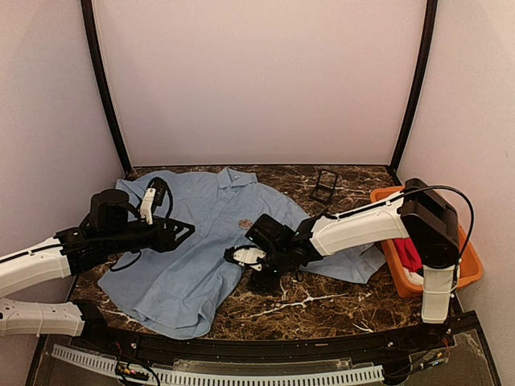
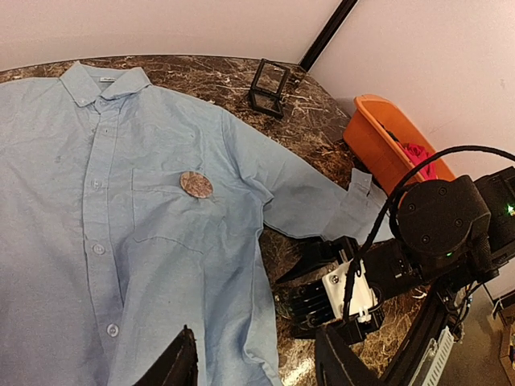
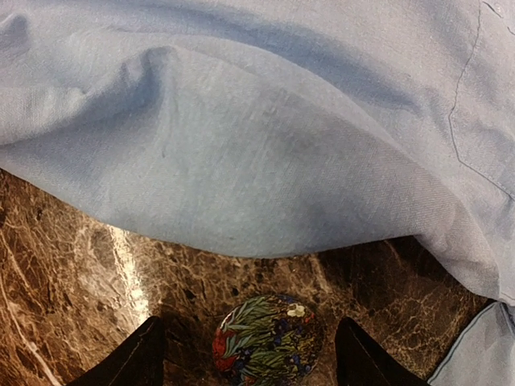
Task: Pin the brooch onto the clothing
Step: Pick up the brooch from the center of the board.
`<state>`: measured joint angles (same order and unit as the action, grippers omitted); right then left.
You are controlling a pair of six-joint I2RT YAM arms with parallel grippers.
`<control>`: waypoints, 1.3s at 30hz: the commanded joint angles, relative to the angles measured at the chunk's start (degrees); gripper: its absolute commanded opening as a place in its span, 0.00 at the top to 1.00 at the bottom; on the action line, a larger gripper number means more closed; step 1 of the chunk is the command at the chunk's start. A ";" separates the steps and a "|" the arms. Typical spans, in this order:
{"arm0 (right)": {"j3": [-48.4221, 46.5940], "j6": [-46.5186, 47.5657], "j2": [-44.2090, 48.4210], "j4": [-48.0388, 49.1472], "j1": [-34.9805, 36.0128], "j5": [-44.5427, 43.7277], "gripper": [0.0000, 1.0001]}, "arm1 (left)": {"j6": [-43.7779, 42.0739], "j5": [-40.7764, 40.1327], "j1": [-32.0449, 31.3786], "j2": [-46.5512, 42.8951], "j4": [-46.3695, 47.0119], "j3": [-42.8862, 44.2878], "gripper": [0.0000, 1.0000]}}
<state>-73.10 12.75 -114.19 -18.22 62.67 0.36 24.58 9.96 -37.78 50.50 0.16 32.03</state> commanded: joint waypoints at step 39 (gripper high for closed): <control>-2.82 1.23 11.78 -15.56 -9.55 13.41 0.47 | -36.60 10.52 0.11 11.02 -14.83 25.01 0.01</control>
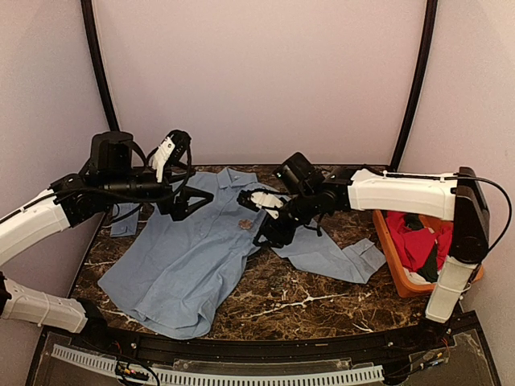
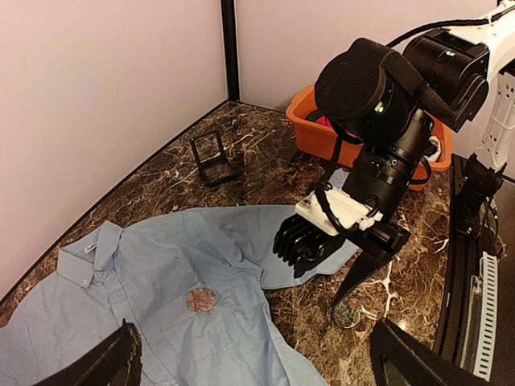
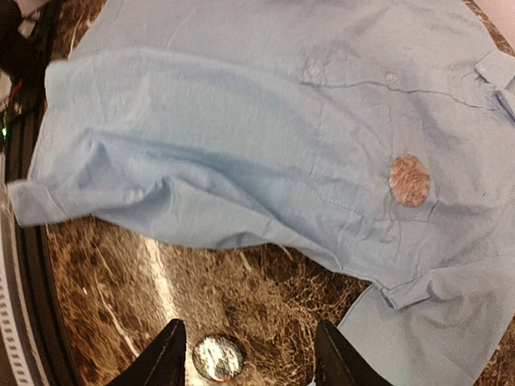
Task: Pin the brooch onto the clothing
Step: Pick up the brooch from the center of the board.
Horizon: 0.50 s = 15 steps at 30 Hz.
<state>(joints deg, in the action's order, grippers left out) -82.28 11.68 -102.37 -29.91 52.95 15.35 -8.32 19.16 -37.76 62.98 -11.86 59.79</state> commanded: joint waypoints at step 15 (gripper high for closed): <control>16.54 -5.70 -1.56 3.11 8.26 -15.01 0.34 | 1.18 1.10 0.05 -4.03 0.84 -8.73 0.01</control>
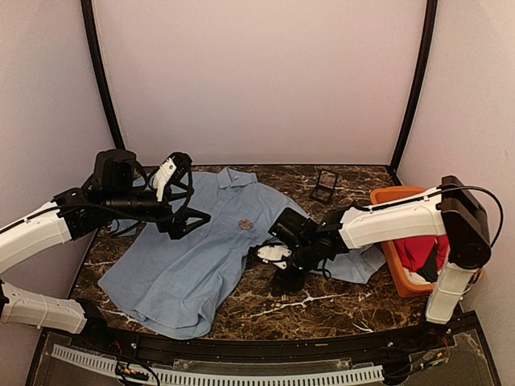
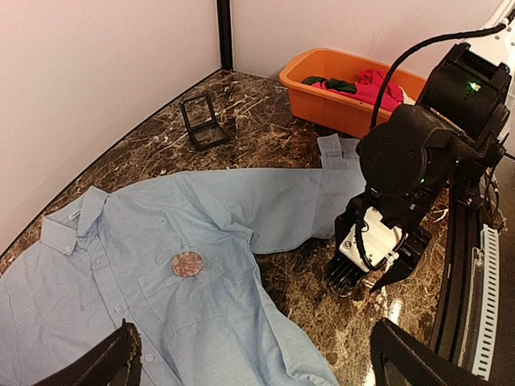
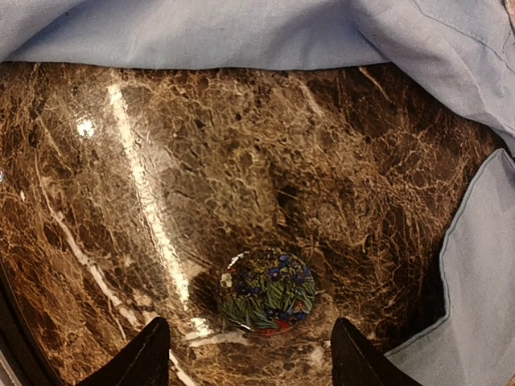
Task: Pin the brooch onto the clothing
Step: Pick up the brooch from the center of the board.
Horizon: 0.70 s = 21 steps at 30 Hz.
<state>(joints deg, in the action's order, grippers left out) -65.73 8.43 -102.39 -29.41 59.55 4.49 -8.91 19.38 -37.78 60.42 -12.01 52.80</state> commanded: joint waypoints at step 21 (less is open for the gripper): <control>-0.87 -6.13 -6.69 2.80 4.28 -9.05 0.70 | 1.94 0.15 0.08 -3.27 1.70 -3.53 0.01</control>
<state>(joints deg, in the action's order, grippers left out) -66.83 2.81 -107.79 -24.56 63.16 -3.09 -6.83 19.49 -37.78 58.37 -10.79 50.15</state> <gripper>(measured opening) 0.405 0.987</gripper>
